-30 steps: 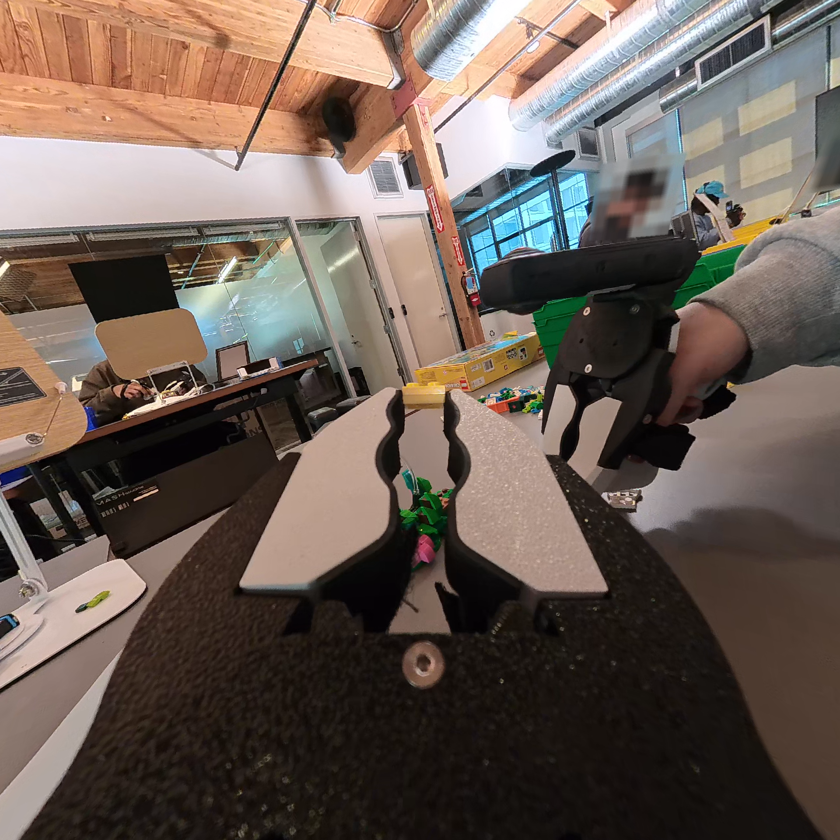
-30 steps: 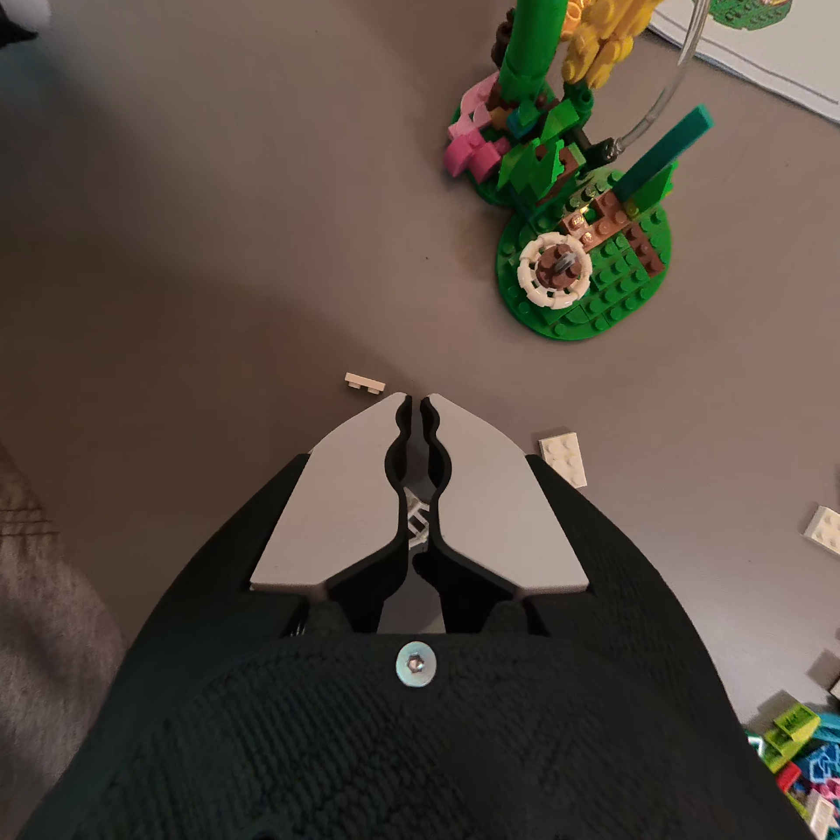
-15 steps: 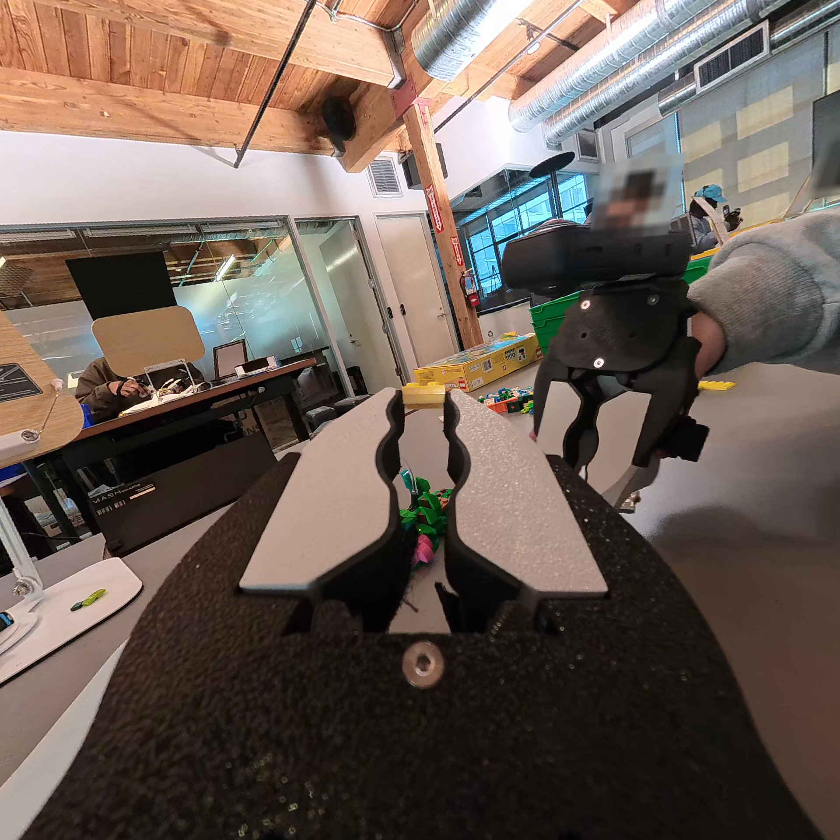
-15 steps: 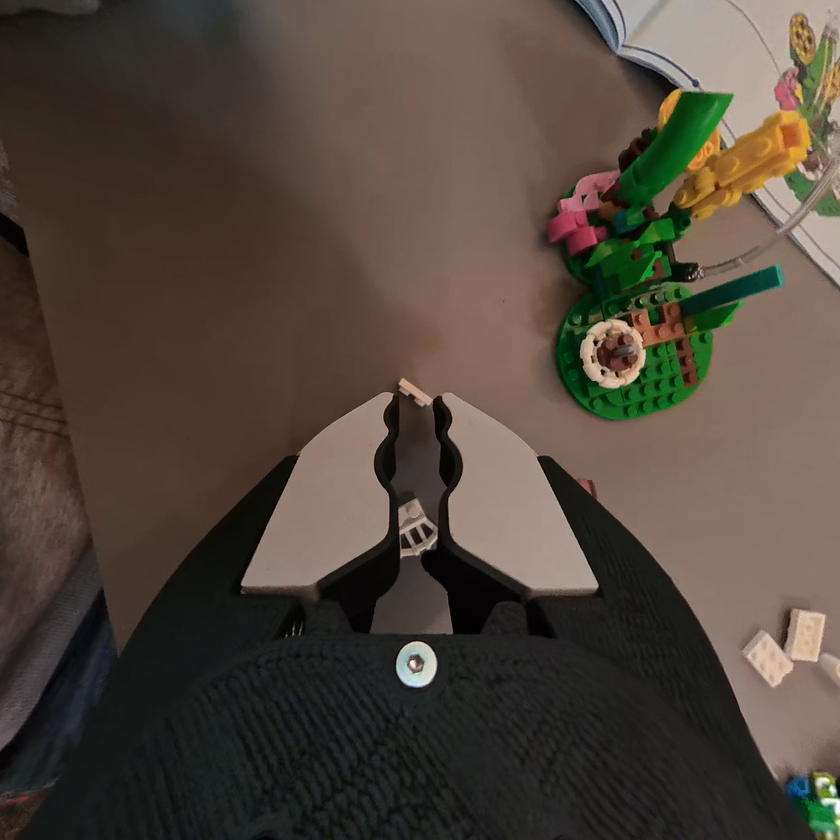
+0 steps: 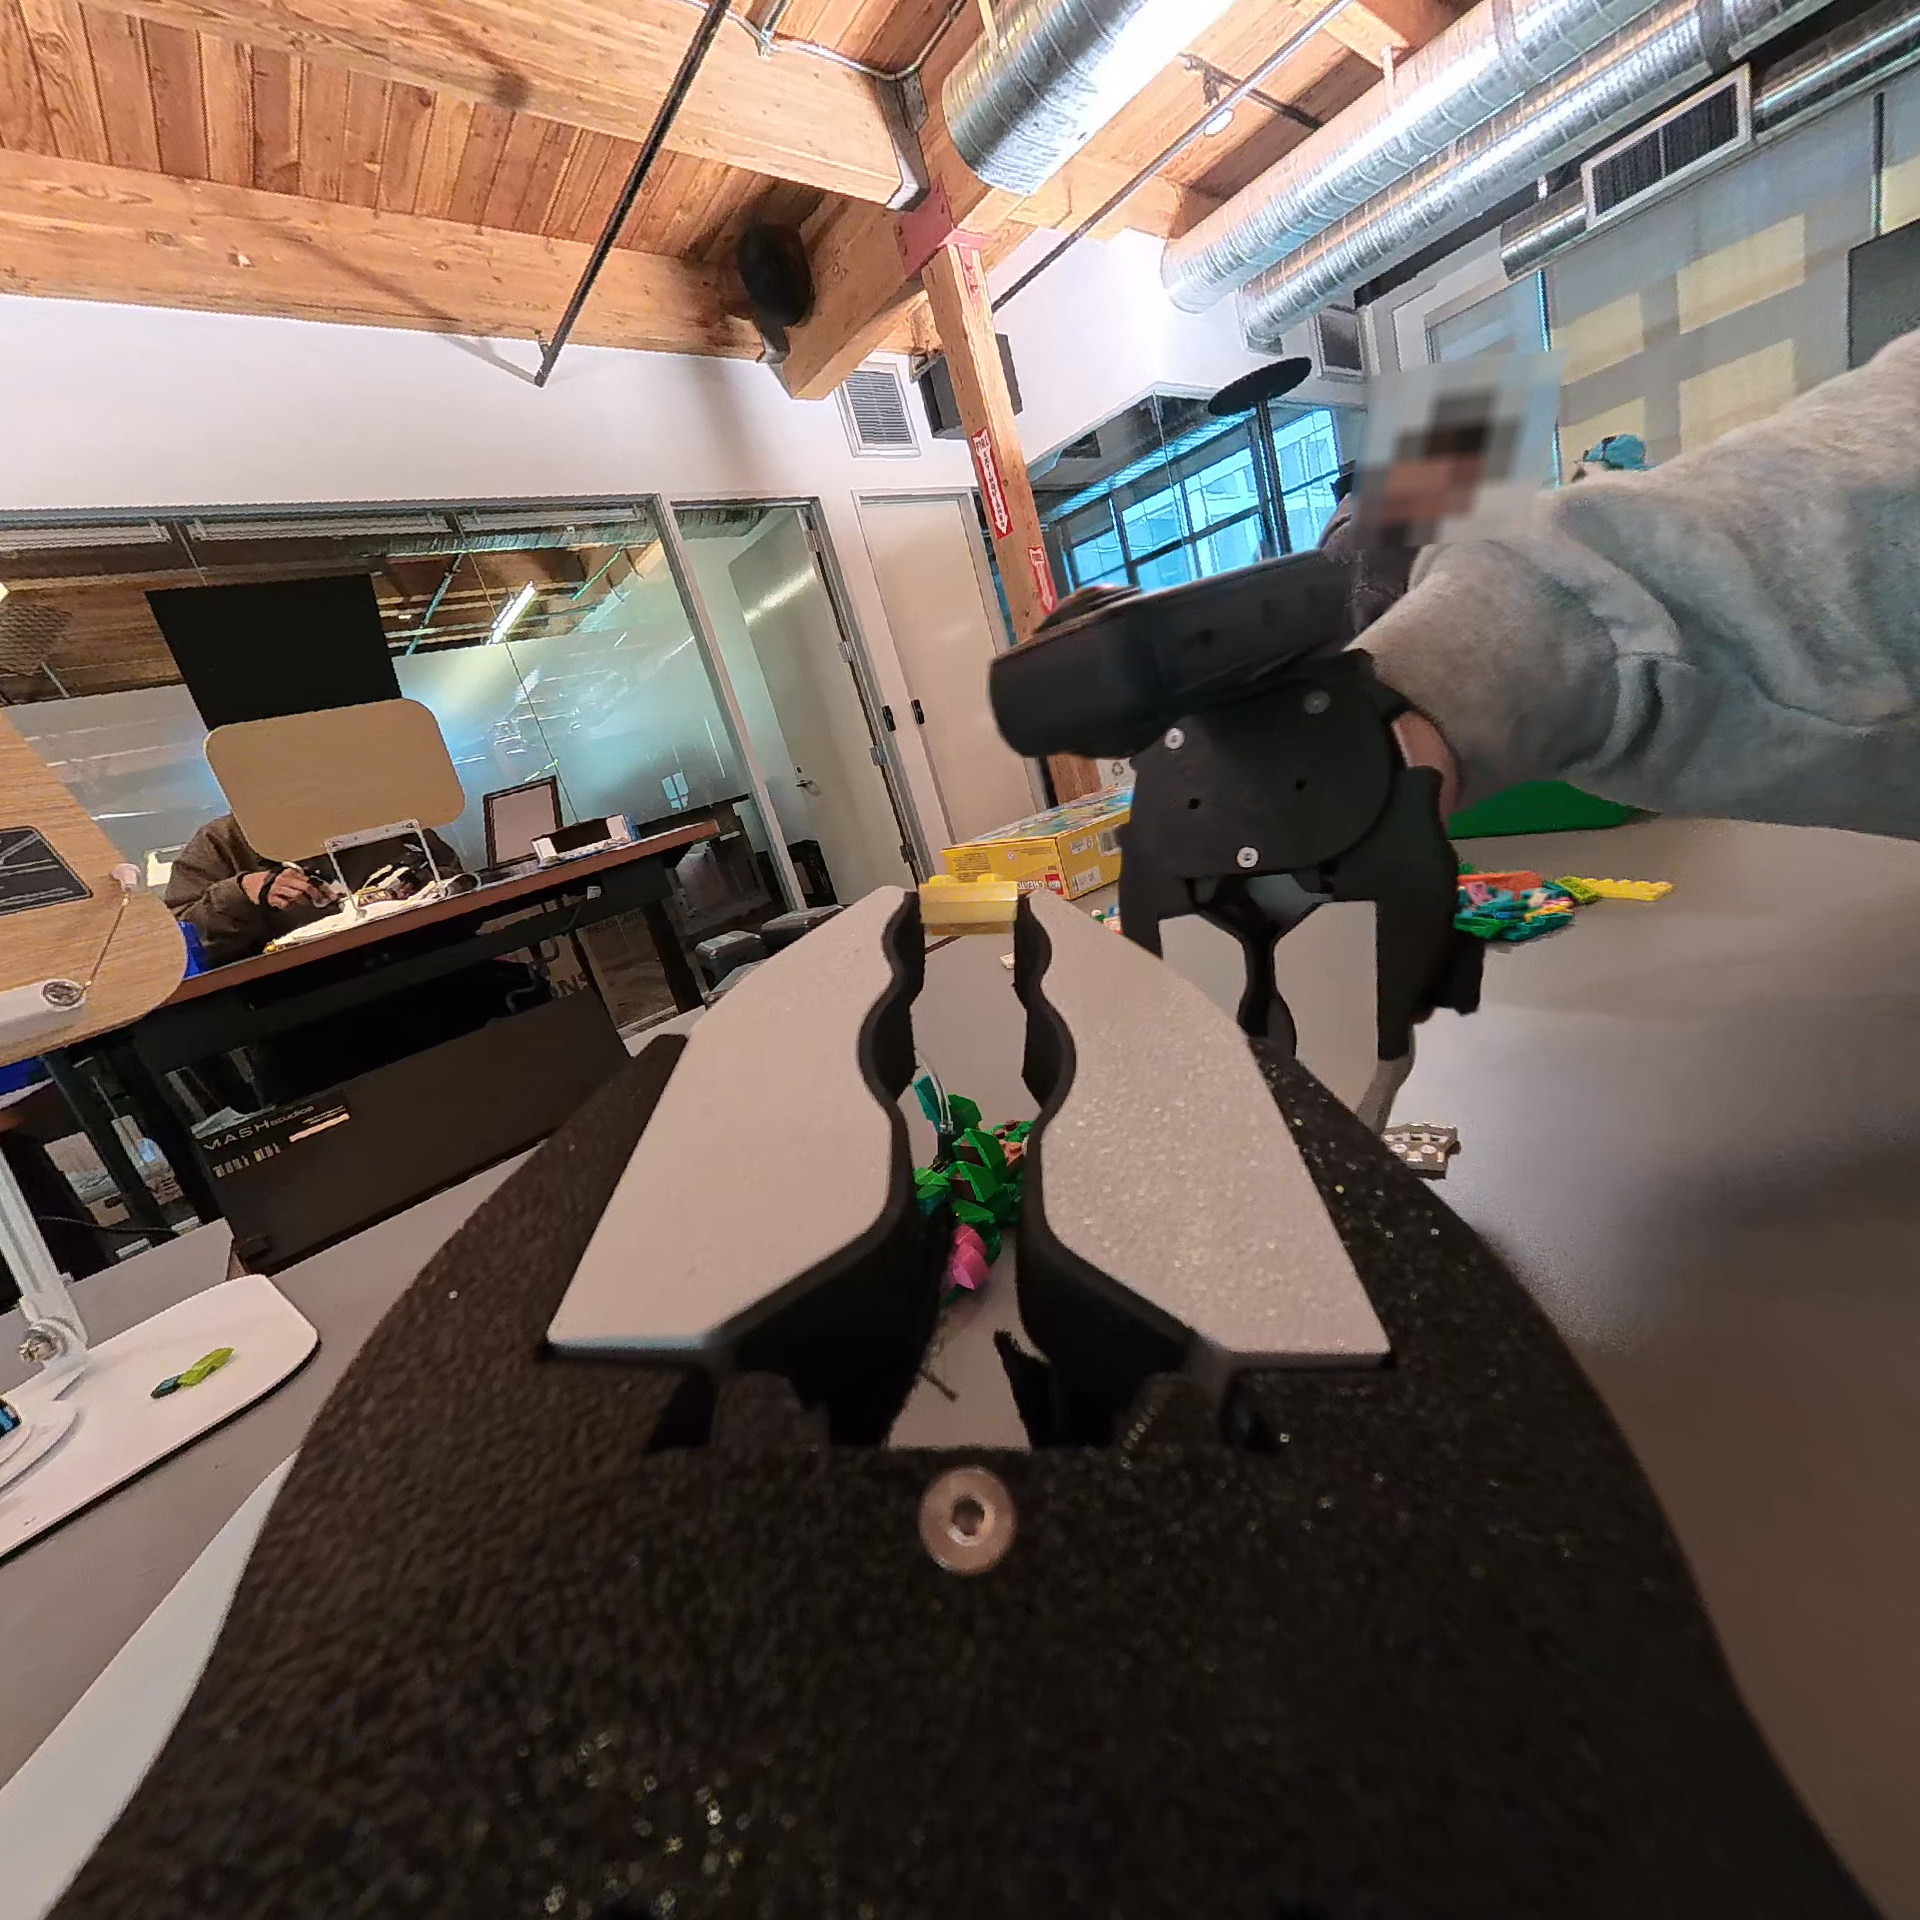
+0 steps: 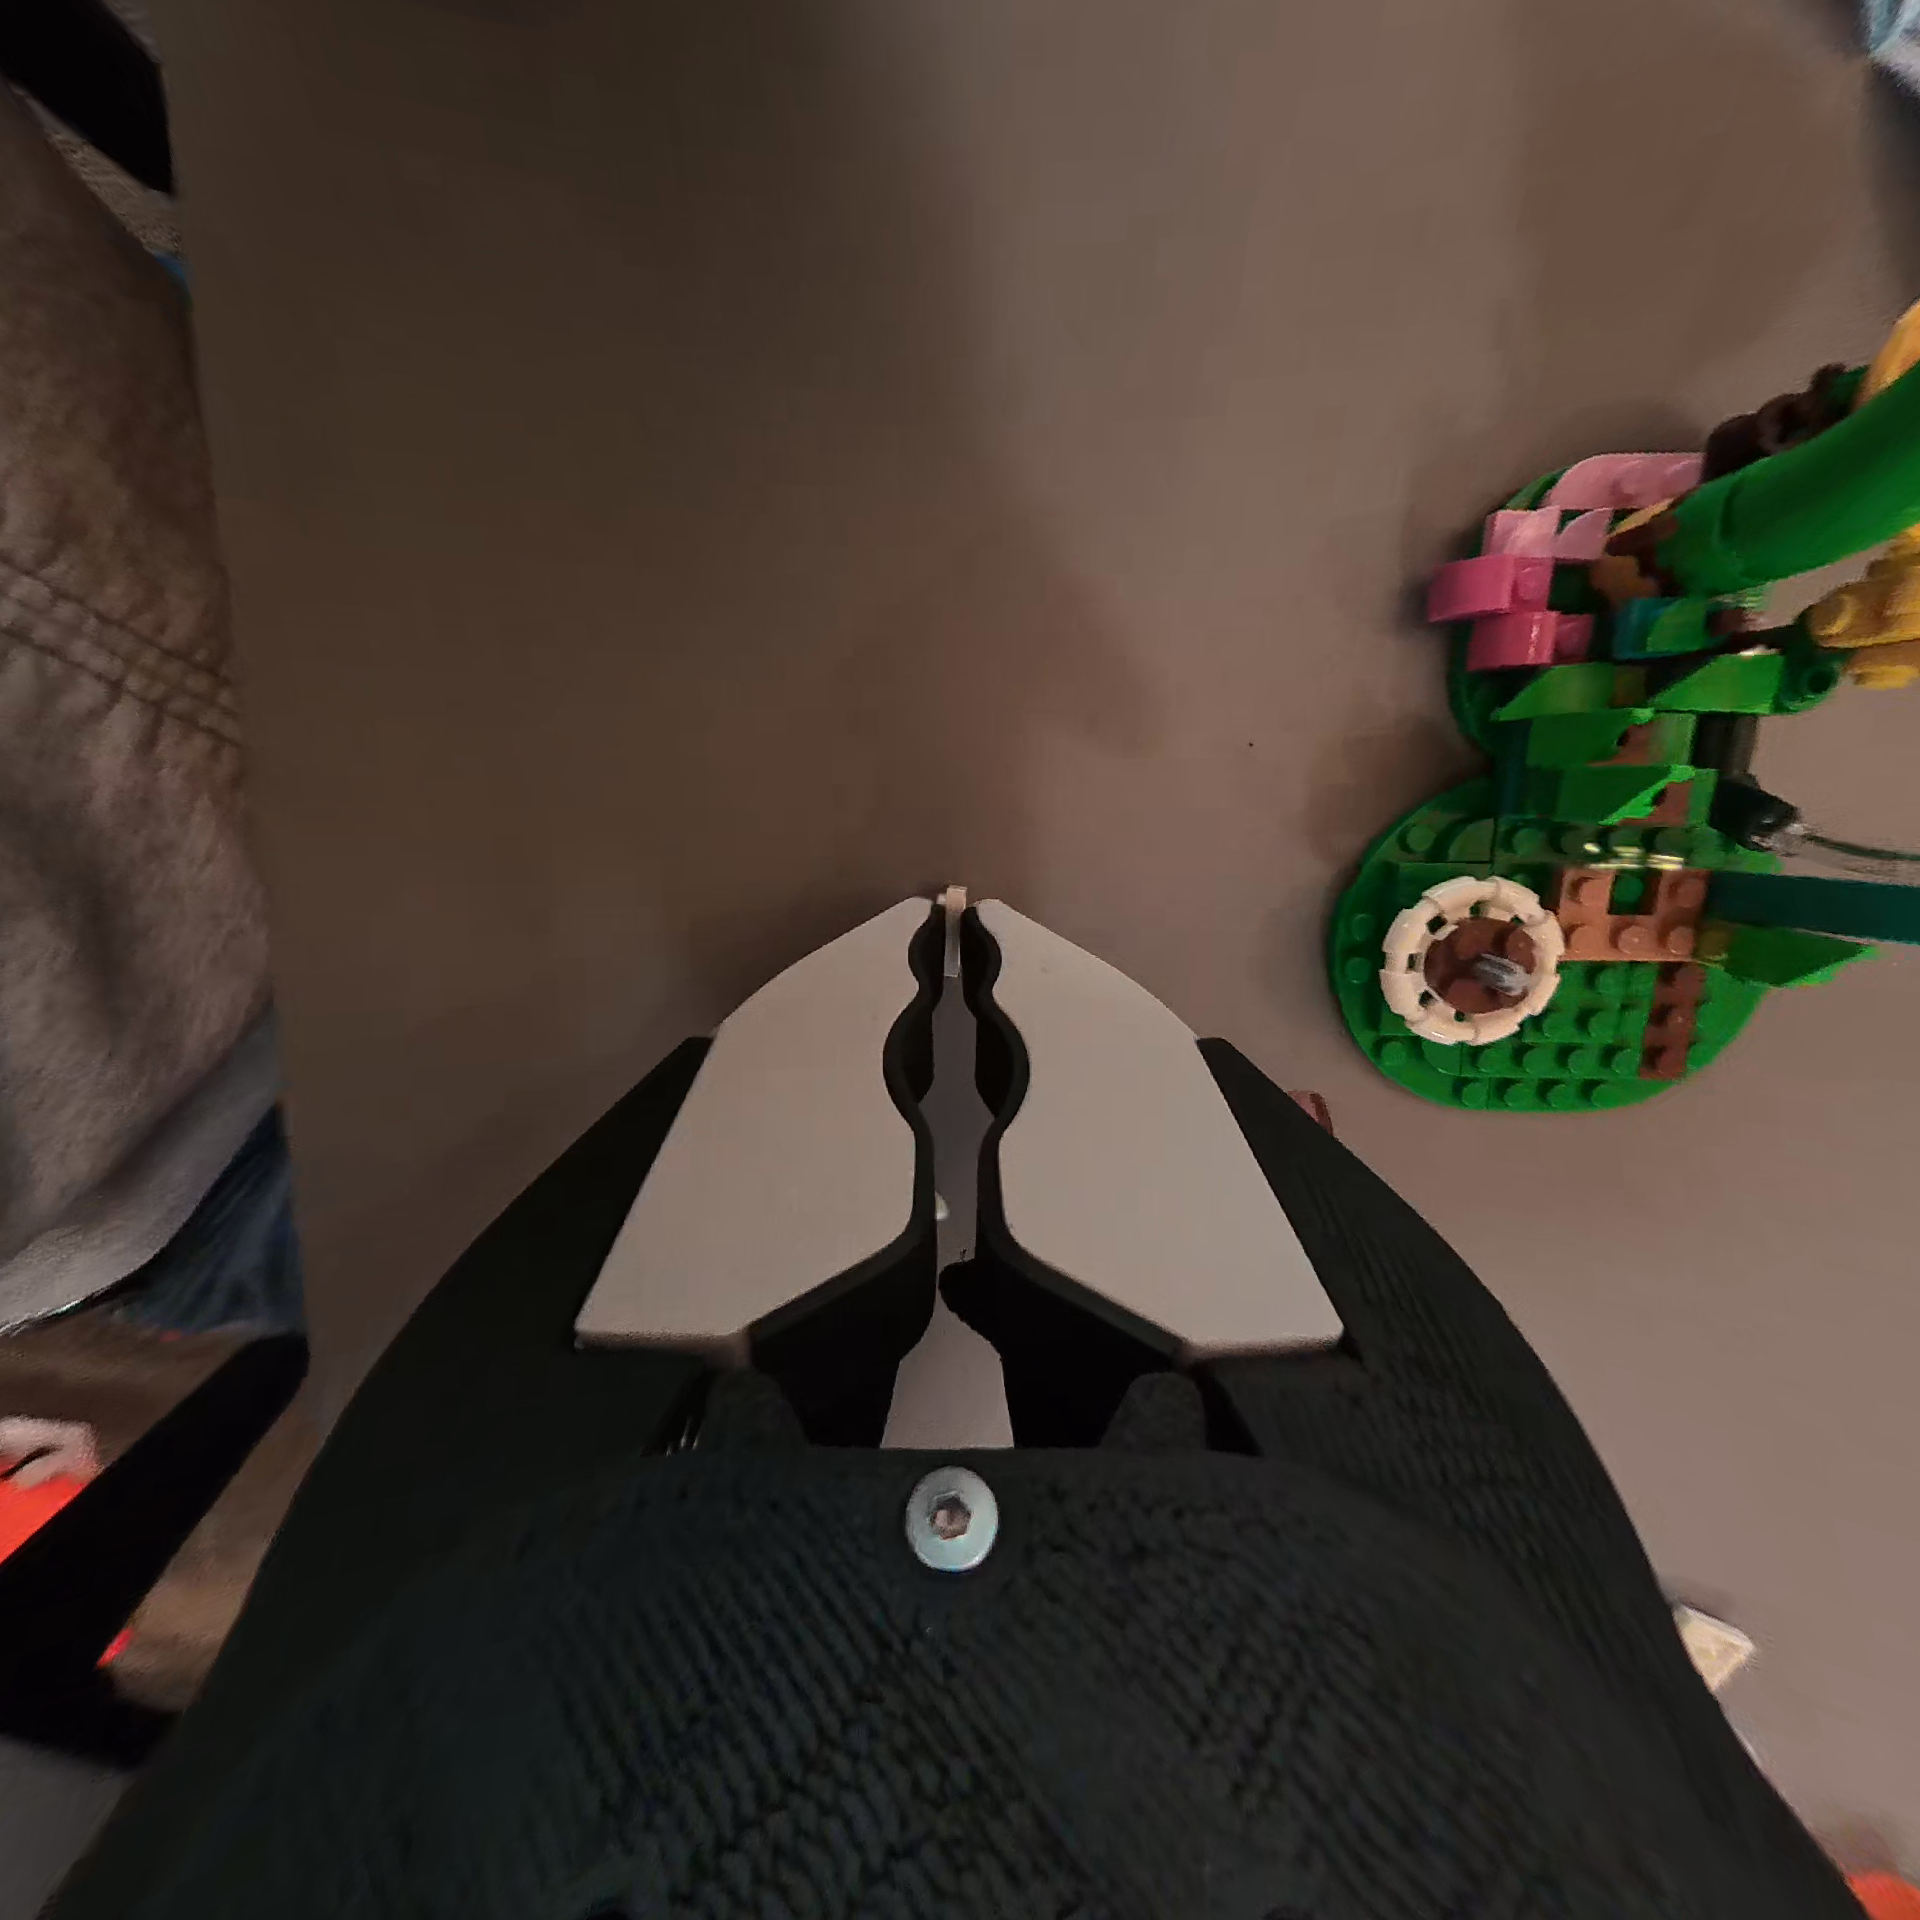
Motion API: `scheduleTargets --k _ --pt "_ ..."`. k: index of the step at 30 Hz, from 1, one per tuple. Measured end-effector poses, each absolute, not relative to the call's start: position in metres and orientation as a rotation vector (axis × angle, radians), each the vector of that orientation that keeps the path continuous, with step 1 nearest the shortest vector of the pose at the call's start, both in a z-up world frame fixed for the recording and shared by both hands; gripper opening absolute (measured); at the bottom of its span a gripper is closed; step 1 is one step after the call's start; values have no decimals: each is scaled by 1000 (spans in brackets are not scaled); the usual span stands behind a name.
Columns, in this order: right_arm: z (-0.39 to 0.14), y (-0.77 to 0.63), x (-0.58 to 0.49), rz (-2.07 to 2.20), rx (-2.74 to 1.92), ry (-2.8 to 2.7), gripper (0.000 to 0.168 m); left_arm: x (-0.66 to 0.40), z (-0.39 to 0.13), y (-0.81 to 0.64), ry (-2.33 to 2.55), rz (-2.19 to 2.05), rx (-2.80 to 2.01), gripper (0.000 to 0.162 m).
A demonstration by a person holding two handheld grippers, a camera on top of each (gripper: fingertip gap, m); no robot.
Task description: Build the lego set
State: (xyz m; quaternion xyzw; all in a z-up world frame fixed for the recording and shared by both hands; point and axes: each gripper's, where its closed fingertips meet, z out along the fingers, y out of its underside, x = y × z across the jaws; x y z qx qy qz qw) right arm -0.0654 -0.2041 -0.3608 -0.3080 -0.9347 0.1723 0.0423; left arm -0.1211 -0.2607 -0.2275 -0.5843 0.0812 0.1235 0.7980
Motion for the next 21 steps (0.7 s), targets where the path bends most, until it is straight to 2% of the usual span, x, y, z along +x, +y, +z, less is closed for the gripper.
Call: scheduleTargets --k 1,7,15,21 --pt "-360 -206 -63 539 -966 -2899 2 -121 -227 -261 174 264 -1254 16" --pt "-361 -211 -47 658 -1301 -3107 2 -121 -227 -261 174 259 -1250 16" --pt "-364 -203 -53 724 -1416 -3094 3 -121 -227 -262 173 251 -1249 16" --pt "-360 -191 -53 695 -1364 -2979 22 -122 -227 -264 167 251 -1244 16"
